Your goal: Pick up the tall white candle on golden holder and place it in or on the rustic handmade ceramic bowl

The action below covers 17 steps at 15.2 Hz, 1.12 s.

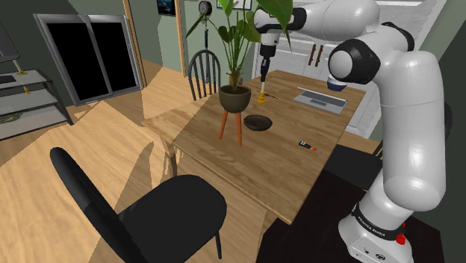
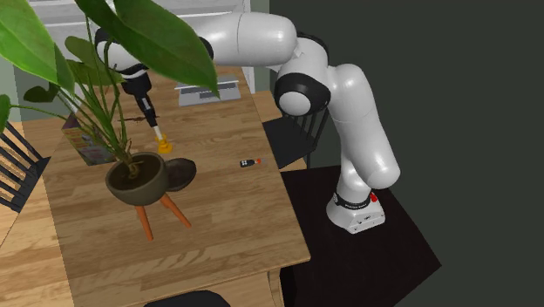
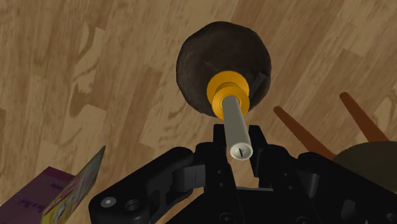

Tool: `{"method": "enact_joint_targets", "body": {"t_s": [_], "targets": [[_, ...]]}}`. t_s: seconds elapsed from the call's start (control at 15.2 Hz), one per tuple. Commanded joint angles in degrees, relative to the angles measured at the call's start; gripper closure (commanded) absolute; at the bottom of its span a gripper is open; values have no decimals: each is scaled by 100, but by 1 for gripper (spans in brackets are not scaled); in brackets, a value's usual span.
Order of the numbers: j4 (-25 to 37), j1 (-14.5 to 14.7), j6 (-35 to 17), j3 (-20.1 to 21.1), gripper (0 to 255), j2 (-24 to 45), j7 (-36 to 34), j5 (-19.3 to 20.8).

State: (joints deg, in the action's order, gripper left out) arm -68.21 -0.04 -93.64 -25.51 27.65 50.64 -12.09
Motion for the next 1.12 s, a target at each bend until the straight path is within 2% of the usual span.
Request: {"method": "enact_joint_targets", "body": {"t_s": [0.0,1.06], "targets": [[-180,29,-167,11,255,25,16,3],[-1400,171,-1387,49,255,46,104,-43]]}}
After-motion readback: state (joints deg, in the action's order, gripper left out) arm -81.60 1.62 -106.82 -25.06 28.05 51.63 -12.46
